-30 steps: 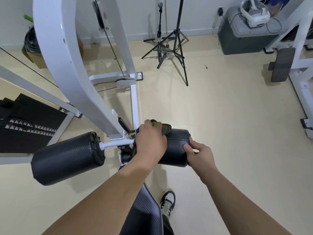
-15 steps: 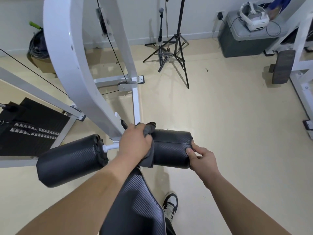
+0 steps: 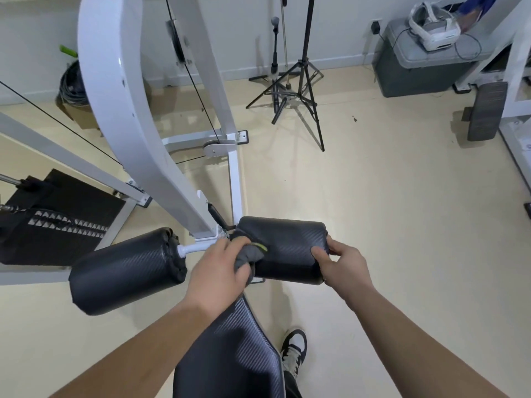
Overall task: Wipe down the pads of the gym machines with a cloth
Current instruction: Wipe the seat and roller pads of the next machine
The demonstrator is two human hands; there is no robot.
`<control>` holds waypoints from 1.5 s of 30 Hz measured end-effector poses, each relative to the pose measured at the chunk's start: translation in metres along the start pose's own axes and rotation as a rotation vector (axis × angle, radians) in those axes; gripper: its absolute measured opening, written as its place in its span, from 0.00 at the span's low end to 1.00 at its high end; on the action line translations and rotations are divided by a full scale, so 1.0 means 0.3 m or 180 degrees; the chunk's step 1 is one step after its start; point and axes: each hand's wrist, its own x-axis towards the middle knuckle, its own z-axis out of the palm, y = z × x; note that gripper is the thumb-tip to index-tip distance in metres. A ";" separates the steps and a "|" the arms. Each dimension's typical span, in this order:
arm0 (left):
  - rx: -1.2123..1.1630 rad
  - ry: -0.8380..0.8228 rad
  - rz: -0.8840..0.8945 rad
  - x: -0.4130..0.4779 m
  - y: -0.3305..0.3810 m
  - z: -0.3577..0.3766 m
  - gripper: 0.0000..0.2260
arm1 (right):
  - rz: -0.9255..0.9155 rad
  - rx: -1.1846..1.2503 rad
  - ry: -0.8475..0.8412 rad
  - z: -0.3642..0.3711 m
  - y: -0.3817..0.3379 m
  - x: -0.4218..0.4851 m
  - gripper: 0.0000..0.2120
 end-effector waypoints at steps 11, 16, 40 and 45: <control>0.0179 -0.0564 0.0496 0.181 0.457 0.131 0.16 | 0.0114 0.0002 -0.0044 0.007 0.039 0.020 0.08; 0.0301 -0.0213 0.0453 0.214 0.239 0.046 0.18 | -0.0014 0.0148 -0.0090 0.013 0.061 -0.008 0.15; 0.0167 0.0522 0.0114 0.093 0.109 0.076 0.15 | 0.0030 0.0200 0.0079 0.012 0.120 -0.079 0.18; -0.0030 0.0336 0.0405 -0.028 0.039 0.095 0.21 | 0.0092 0.0484 0.0096 -0.005 0.046 -0.047 0.23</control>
